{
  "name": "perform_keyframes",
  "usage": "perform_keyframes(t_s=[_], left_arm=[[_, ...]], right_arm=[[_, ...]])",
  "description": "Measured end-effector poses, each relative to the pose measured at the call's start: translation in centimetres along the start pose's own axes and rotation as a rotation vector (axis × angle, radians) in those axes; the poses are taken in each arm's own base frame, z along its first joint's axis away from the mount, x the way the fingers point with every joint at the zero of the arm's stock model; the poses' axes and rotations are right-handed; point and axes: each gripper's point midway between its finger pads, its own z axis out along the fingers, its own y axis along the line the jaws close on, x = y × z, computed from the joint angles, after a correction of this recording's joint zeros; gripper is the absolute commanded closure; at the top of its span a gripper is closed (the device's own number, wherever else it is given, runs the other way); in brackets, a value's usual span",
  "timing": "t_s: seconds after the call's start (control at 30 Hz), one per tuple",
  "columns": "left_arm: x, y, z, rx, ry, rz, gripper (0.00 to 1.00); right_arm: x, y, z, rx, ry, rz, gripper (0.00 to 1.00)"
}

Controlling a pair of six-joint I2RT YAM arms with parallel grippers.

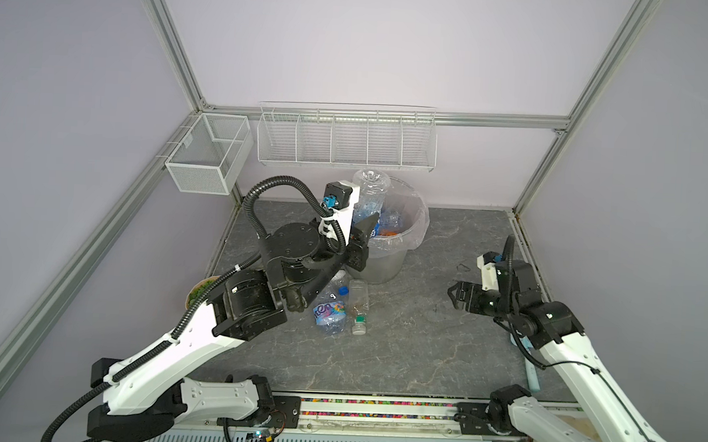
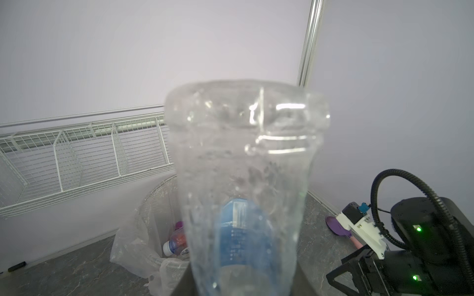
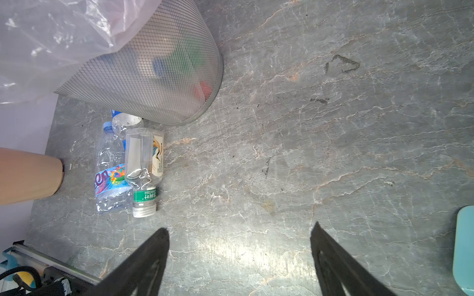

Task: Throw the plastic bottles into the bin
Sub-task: 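Lift the blue-labelled bottle with the left gripper up over the bin, then open the left gripper over the bin to drop the blue-labelled bottle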

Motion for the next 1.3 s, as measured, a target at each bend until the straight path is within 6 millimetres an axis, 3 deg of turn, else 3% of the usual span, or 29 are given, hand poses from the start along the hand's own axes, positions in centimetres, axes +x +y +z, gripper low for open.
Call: perform_keyframes(t_s=[0.23,0.5,0.7,0.9,0.93,1.0,1.1,1.2,1.3], left_arm=[[-1.6,0.6,0.8,-0.020,-0.022,0.002,0.85],[-1.5,2.2,3.2,-0.036,-0.006,-0.005,0.84],[-1.0,3.4,6.3,-0.036,0.020,-0.030,0.84],[2.0,4.7,11.4,-0.036,0.103,-0.063,0.80],[3.0,4.9,12.5,-0.034,0.129,-0.072,0.76],[5.5,5.7,14.7,-0.047,0.200,-0.095,0.29],[9.7,6.7,17.6,-0.076,0.327,-0.121,0.01],[12.9,7.2,18.4,-0.097,0.419,-0.141,0.01],[12.4,7.0,17.2,-0.092,0.415,-0.153,0.01]], right_arm=[[0.1,0.1,0.0,-0.006,0.003,0.000,0.11],[0.2,0.1,0.1,-0.008,0.007,0.000,0.11],[0.3,0.3,0.1,-0.019,0.013,0.007,0.11],[0.3,0.4,0.1,-0.025,0.016,0.010,0.11],[0.3,0.4,0.1,-0.025,0.016,0.011,0.11],[0.3,0.4,0.0,-0.026,0.014,0.011,0.11],[0.3,0.4,-0.2,-0.028,0.008,0.009,0.11],[0.3,0.4,-0.5,-0.030,0.003,0.004,0.11],[0.3,0.5,-0.6,-0.032,-0.001,0.000,0.11]])
